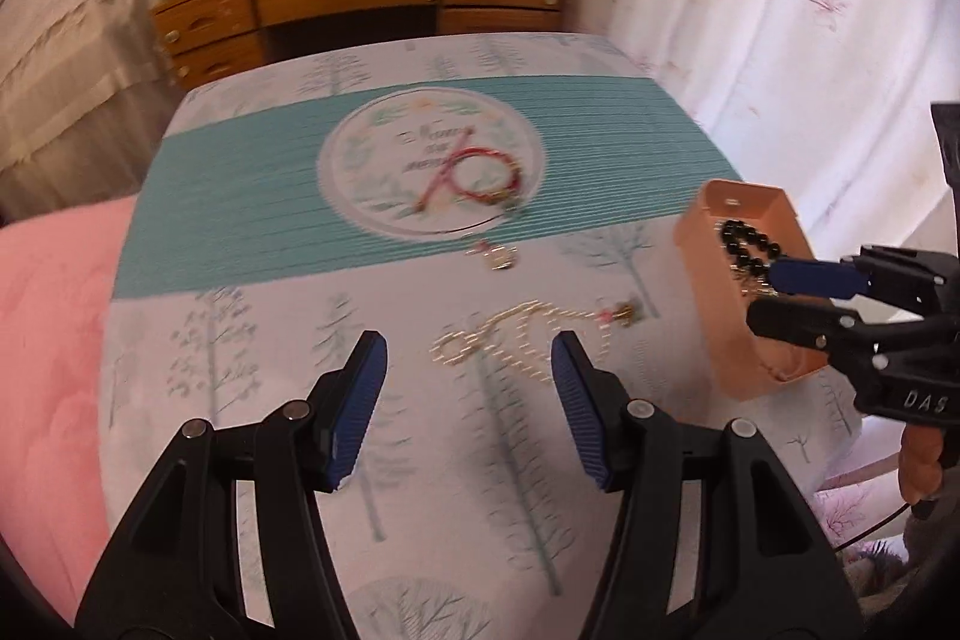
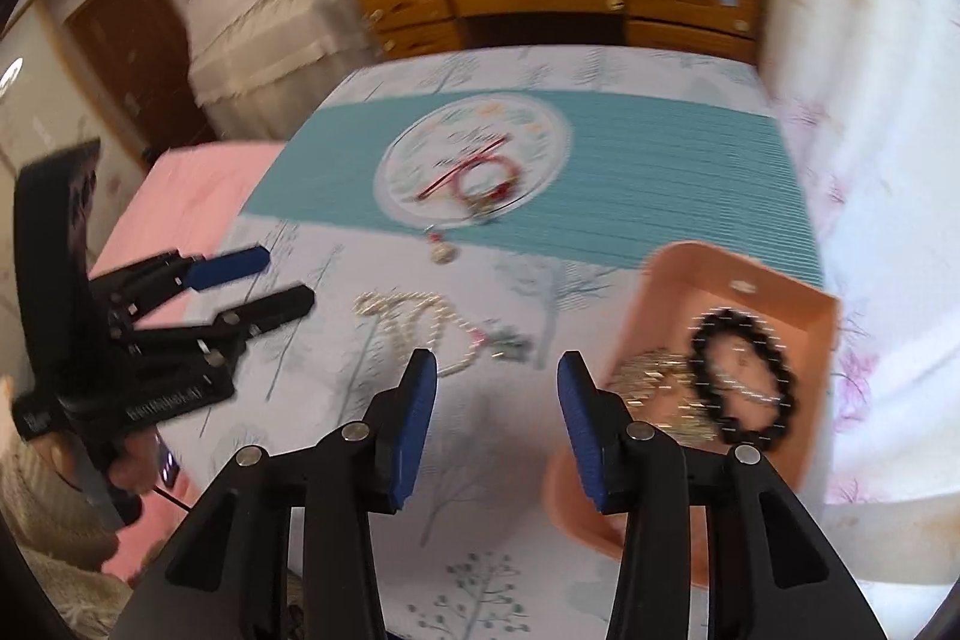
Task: Organize jewelry
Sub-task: 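Withdraw both tools and move the right tool toward the blue flower ring, then grasp the blue flower ring with the right tool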
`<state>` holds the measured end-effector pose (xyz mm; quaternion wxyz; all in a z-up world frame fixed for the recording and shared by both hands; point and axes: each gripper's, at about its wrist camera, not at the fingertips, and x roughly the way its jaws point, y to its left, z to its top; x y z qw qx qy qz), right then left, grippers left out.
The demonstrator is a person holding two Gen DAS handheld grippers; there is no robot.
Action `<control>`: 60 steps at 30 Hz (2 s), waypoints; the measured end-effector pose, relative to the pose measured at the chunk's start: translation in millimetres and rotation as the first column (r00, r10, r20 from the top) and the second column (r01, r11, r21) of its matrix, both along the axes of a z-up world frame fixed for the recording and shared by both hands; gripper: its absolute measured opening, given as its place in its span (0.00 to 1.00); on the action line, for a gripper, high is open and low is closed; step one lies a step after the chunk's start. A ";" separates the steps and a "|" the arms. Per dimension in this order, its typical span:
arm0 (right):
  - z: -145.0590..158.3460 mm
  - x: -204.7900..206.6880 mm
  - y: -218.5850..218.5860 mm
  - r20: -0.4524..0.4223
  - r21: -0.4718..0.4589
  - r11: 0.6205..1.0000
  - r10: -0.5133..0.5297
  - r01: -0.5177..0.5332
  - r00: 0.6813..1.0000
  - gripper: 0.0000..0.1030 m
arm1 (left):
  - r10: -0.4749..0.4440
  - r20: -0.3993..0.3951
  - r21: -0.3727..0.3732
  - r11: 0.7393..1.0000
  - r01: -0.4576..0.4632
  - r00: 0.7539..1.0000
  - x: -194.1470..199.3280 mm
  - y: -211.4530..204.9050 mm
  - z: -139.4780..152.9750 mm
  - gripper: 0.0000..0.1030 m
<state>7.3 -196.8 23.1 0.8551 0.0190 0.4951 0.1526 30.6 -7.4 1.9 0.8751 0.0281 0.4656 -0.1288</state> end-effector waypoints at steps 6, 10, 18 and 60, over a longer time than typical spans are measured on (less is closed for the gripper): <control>-28.3 11.8 28.5 -0.043 -0.052 0.998 0.033 -0.035 0.999 0.42 | 0.061 -0.011 -0.007 0.998 -0.061 0.998 -12.9 33.2 -4.3 0.53; -47.7 28.7 26.9 -0.061 -0.092 0.996 0.012 -0.017 0.998 0.42 | 0.054 -0.015 -0.007 0.999 -0.054 0.998 -15.2 36.9 -10.1 0.53; -78.0 57.5 22.4 -0.115 -0.105 0.994 -0.020 0.008 0.993 0.39 | 0.027 -0.039 -0.024 0.999 -0.028 0.999 -13.9 30.5 -25.6 0.53; -110.2 81.3 43.1 -0.158 -0.251 0.963 0.056 -0.095 0.986 0.17 | 0.002 -0.070 -0.054 0.999 -0.006 0.998 -6.1 23.0 -41.1 0.53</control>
